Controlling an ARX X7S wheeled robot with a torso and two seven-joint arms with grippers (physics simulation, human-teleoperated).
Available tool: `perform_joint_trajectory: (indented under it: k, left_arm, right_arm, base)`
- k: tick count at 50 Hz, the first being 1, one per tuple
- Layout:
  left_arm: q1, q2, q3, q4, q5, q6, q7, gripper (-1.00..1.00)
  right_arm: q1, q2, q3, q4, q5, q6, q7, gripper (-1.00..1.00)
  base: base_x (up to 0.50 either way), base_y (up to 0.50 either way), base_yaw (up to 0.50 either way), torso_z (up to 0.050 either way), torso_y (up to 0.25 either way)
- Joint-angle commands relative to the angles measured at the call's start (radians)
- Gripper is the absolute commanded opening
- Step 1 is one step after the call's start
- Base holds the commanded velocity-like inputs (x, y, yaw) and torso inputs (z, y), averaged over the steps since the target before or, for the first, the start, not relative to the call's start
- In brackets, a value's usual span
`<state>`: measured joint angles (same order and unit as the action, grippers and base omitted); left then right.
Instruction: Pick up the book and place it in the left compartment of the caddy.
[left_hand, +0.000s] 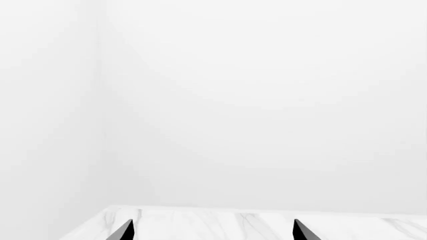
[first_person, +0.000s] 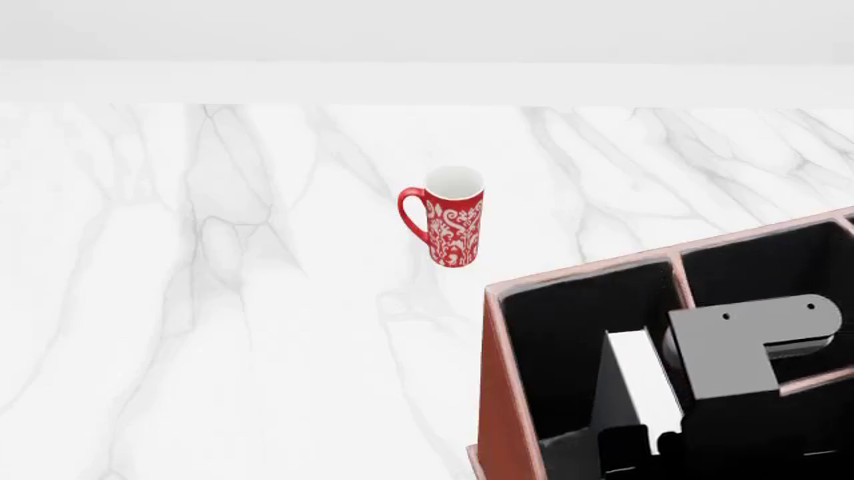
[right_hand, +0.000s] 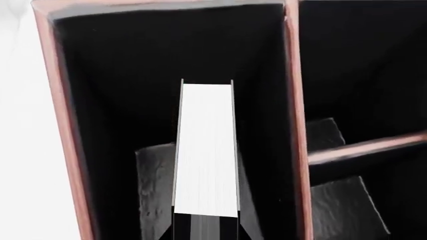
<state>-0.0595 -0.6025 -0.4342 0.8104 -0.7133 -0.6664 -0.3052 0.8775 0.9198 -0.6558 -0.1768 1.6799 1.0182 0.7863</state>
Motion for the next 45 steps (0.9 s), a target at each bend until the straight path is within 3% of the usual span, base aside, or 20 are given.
perform_joint_trajectory:
  k: [1, 45]
  left_arm:
    - [-0.001, -0.002, 0.001, -0.001, -0.004, 0.001, -0.002, 1.0]
    - [0.011, -0.009, -0.003, 0.006, -0.012, 0.011, -0.007, 1.0]
  right_arm:
    - [0.007, -0.009, 0.004, 0.014, -0.074, 0.003, -0.034, -1.0]
    - [0.045, -0.072, -0.038, 0.091, -0.166, -0.008, -0.092, -1.0]
  base:
    - [0.0, 0.0, 0.0, 0.01, 0.0]
    - [0.0, 0.0, 0.0, 0.0, 0.001]
